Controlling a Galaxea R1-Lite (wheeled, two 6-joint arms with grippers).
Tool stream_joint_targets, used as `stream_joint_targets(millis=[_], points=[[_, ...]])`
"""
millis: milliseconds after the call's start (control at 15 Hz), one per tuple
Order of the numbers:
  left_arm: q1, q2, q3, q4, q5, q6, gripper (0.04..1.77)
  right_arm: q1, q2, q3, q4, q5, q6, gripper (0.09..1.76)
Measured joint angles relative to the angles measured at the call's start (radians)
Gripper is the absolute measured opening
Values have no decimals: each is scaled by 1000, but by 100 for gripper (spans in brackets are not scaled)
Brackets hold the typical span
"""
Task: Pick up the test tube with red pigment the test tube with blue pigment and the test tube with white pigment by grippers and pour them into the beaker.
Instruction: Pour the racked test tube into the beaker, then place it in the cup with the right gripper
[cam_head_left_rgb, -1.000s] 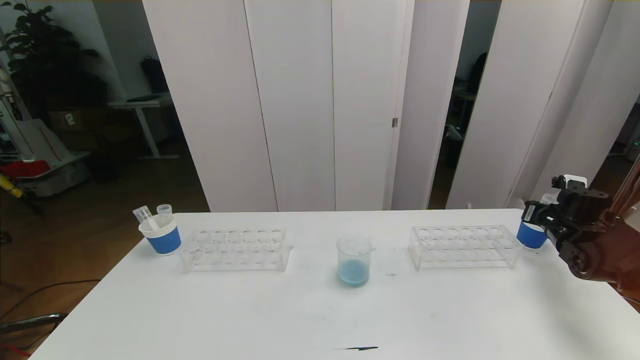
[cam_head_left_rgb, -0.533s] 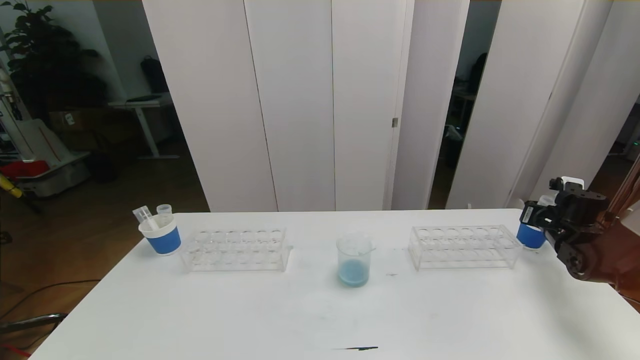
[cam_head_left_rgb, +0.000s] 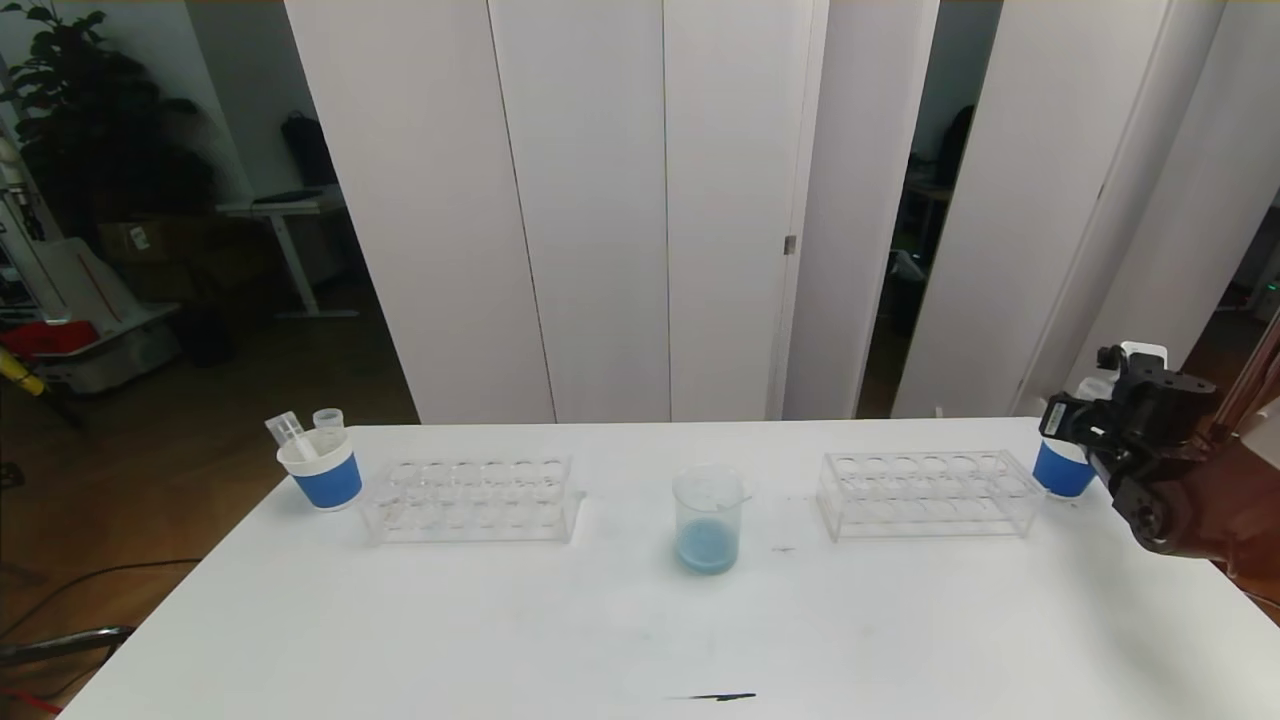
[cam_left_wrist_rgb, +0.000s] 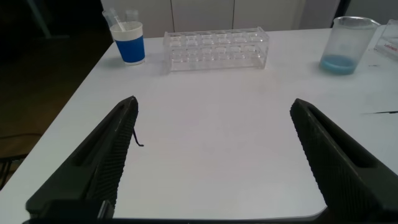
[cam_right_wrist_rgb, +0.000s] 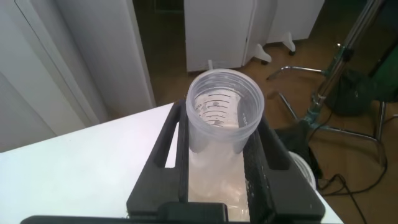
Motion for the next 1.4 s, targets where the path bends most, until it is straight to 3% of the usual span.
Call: stream_joint_targets(millis=[667, 733, 800, 933, 1000, 1400], points=[[0, 0, 0, 0, 0, 0, 175, -1, 7, 0, -6, 24, -10, 57], [0, 0, 0, 0, 0, 0, 175, -4, 8, 0, -6, 27, -10, 65], [0, 0, 0, 0, 0, 0, 175, -6, 9, 0, -7, 27, -10, 88], [0, 0, 0, 0, 0, 0, 175, -11, 12, -2, -17, 24, -9, 156], [0, 0, 0, 0, 0, 0, 175, -14, 13, -4, -26, 24, -9, 173], [0, 0, 0, 0, 0, 0, 175, -16, 15, -9, -41, 22, -9, 175]])
